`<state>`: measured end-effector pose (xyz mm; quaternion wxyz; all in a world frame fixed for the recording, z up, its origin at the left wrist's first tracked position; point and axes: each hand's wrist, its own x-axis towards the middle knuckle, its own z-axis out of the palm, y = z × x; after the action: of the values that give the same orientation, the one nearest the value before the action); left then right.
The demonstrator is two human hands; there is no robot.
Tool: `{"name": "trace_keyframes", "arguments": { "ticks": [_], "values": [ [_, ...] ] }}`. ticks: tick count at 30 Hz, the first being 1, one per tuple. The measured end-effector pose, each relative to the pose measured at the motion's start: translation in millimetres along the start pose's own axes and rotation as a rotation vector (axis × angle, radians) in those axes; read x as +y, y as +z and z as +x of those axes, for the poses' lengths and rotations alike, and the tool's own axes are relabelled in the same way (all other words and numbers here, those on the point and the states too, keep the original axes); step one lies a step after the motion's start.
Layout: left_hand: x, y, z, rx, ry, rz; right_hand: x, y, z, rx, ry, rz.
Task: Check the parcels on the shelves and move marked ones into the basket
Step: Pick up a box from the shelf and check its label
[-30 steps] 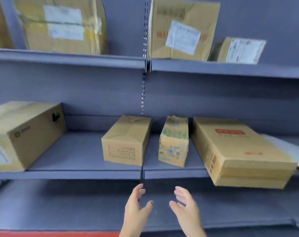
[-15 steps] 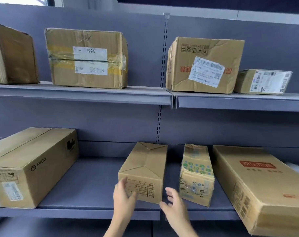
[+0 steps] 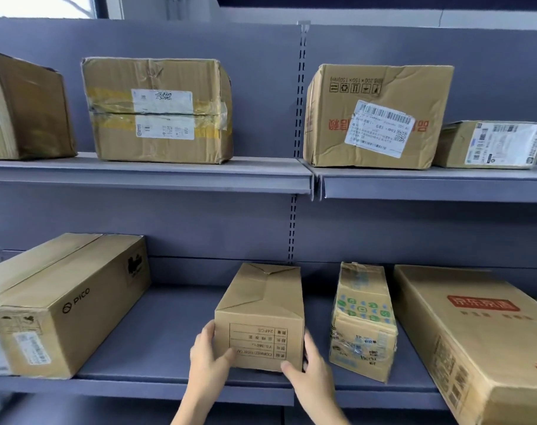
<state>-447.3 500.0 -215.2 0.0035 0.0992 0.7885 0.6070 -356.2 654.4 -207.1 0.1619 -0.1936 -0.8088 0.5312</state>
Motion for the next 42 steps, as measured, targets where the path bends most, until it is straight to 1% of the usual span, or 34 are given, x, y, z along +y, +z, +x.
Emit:
{"name": "trace_keyframes", "arguments": {
  "ticks": [6,11,14,17,20,22,27,29,31,32,33,34,36,38,39,40,41,42],
  "values": [
    [46,-29,-33,-0.009,0.184,-0.107,-27,-9,-17,0.050,-0.224,0.131],
    [75,-57,-49,-0.061,0.303,-0.271,-52,-12,-33,0.073,-0.334,0.262],
    [91,-71,-52,-0.073,0.322,-0.360,-67,-16,-43,0.057,-0.368,0.294],
    [94,-81,-51,-0.068,0.264,-0.419,-79,-9,-49,0.041,-0.361,0.264],
    [91,-91,-48,-0.083,0.197,-0.427,-90,6,-53,0.073,-0.354,0.247],
    [87,-99,-45,-0.115,0.208,-0.438,-96,14,-53,0.087,-0.359,0.240],
    [69,-106,-42,-0.261,0.272,-0.386,-98,22,-47,0.110,-0.338,0.280],
    [57,-105,-40,-0.280,0.251,-0.350,-95,23,-45,0.108,-0.301,0.293],
    [50,-104,-39,-0.262,0.213,-0.328,-87,25,-43,0.091,-0.228,0.295],
    [50,-104,-38,-0.229,0.190,-0.306,-80,27,-43,0.068,-0.187,0.286],
    [51,-105,-38,-0.161,0.192,-0.244,-72,29,-45,0.041,-0.146,0.276],
    [55,-106,-37,-0.068,0.244,-0.137,-63,33,-46,0.017,-0.111,0.270],
    [68,-110,-37,0.076,0.456,0.111,-47,40,-50,-0.002,-0.054,0.277],
    [88,-113,-37,0.130,0.749,0.386,-40,46,-52,0.010,-0.031,0.299],
    [96,-111,-37,0.110,0.872,0.530,-39,47,-52,0.015,-0.034,0.308],
    [105,-108,-38,0.041,0.939,0.654,-38,48,-52,0.017,-0.035,0.308],
    [111,-105,-38,-0.049,0.938,0.745,-39,48,-51,0.018,-0.031,0.307],
    [114,-100,-38,-0.125,0.900,0.822,-38,49,-51,0.017,-0.012,0.302]
  ]
}}
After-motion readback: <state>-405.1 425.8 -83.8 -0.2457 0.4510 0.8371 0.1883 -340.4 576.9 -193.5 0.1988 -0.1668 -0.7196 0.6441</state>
